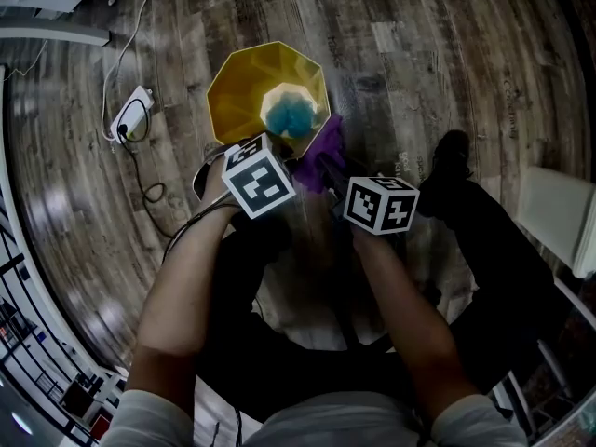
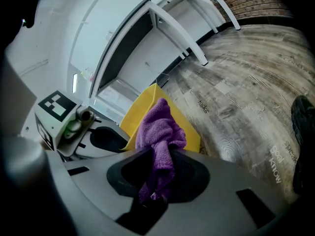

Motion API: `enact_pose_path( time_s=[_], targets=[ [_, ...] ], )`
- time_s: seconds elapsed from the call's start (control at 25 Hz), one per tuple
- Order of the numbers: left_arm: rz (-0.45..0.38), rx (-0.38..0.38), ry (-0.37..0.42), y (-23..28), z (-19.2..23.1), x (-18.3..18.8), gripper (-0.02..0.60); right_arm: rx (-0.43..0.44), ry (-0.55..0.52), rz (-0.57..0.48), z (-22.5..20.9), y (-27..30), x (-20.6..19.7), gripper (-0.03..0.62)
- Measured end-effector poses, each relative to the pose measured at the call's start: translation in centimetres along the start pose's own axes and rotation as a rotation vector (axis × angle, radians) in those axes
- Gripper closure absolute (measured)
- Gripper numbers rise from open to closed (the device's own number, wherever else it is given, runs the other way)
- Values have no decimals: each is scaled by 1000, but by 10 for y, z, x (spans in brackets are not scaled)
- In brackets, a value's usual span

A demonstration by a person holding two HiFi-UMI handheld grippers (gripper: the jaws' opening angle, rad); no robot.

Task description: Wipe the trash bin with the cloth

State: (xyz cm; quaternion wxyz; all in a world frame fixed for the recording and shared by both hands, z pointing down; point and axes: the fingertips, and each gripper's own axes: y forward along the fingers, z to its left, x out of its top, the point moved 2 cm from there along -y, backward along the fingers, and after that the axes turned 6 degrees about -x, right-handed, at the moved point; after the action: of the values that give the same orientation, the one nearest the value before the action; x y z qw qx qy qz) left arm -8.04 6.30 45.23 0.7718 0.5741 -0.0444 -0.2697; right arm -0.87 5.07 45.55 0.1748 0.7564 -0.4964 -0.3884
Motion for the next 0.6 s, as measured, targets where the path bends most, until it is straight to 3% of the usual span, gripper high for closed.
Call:
enact_pose_path(
  time_s=[0.36,0.6],
  targets=[
    [-4,4,5,-2,-1,1,531,-62,-48,96,-30,37,-13,505],
    [-10,7,14,-4,-1,3,531,-75,-16,134,-46,56,-22,505]
  ],
)
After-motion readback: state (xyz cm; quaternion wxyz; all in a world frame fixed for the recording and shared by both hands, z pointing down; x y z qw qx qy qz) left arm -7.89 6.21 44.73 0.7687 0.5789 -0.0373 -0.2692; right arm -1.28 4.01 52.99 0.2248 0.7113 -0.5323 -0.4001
